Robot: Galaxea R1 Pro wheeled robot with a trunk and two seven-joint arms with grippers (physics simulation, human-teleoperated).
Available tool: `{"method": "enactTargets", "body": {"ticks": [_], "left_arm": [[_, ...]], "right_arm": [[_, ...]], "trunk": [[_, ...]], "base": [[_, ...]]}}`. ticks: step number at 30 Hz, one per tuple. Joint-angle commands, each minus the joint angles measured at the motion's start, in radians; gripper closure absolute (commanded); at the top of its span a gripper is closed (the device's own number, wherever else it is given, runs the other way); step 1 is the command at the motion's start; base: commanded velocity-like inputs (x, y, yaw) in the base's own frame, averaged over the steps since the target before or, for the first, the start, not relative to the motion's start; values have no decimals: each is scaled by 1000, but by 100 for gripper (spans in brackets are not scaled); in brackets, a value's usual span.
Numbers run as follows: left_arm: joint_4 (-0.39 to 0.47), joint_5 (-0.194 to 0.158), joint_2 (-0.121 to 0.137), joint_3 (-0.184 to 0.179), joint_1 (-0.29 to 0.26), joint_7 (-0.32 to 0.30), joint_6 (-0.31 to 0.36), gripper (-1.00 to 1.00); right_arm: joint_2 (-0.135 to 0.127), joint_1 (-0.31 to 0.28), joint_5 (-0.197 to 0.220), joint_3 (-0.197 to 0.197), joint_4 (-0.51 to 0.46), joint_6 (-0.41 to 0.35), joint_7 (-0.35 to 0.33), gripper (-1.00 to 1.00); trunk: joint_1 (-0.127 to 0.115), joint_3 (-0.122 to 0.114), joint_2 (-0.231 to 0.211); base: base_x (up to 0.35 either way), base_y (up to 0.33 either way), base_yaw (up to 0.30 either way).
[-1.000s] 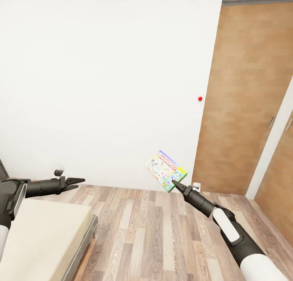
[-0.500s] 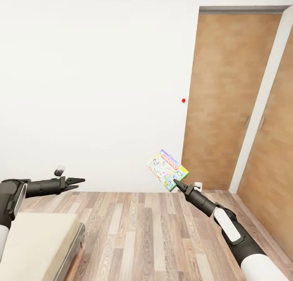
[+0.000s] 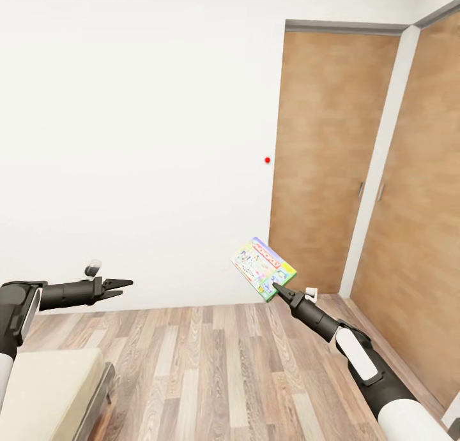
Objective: Put all the toys in the child's room - the three board games (two on the bed and one on the table), the two jigsaw puzzles on the table, and the tennis ball on the table - inside the toy box on the table in the child's room.
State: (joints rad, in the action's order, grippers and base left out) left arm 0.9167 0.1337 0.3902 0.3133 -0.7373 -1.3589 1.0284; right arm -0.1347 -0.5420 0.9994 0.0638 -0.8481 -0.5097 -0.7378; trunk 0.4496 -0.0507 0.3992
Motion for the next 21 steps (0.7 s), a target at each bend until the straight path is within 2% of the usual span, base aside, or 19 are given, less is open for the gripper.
{"method": "enactTargets", "body": {"ticks": [1,6,14,21], "left_arm": [[1,10,-1,3,-1,-9,10,-100],[1,10,-1,3,-1,-9,10,-100],[1,9,-1,3,-1,-12,10,-100],[1,10,2,3,-1,-69,8,-100]], "right_arm": [[-1,0,11,2,0,-8,1,100],[-1,-1,12,2,0,-8,0,100],[-2,-1,14,2,3,-10,2,100],[-2,-1,15,-21,14,-12,2,100]], "trunk": [[0,0,1],[0,2,1],[0,8,1],[0,11,1]], "base": [[0,0,-37],[0,0,-63],[0,0,-215],[0,0,-262]]}}
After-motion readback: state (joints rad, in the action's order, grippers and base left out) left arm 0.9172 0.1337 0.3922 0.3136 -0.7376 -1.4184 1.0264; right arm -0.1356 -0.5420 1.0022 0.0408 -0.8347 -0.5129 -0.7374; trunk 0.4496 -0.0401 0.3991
